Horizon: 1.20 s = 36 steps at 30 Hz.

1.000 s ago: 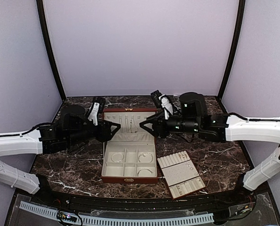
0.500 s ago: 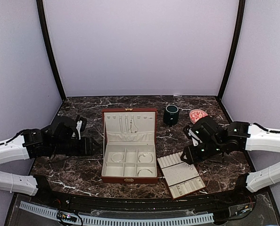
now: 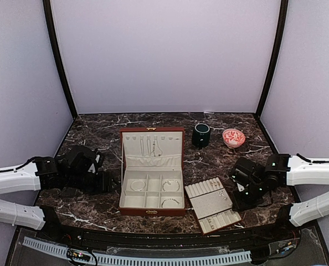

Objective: Organize the mixed jewelry

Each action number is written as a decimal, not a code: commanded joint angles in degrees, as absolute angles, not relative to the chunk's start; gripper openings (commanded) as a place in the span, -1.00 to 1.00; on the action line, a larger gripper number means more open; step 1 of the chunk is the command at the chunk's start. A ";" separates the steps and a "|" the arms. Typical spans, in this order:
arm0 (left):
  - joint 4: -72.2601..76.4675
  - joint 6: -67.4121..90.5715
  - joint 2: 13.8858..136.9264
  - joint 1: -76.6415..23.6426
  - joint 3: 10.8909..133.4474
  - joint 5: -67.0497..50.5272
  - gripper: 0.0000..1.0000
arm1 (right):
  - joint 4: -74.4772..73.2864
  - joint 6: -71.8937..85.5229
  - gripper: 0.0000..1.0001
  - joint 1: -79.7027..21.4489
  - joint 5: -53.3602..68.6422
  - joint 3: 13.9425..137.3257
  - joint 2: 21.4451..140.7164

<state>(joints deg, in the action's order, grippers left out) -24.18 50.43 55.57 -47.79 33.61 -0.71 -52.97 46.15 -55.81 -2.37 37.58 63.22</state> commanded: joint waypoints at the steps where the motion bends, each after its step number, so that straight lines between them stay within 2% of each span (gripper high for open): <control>1: -21.85 50.67 56.86 -47.46 32.64 -2.60 0.29 | -52.30 47.42 -0.48 -55.55 -2.42 36.54 63.79; 30: -17.66 46.06 67.26 -47.13 32.13 -6.87 0.30 | -46.61 47.99 -0.74 -55.55 -7.38 35.02 72.26; 36: -19.03 44.37 69.36 -47.20 33.57 -5.53 0.05 | -44.92 47.72 -0.76 -55.55 -6.71 34.46 72.28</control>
<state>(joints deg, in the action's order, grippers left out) -17.65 46.59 68.62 -47.40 31.97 -5.80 -48.34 47.24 -55.77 -5.67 35.51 71.79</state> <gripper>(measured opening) 0.542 0.120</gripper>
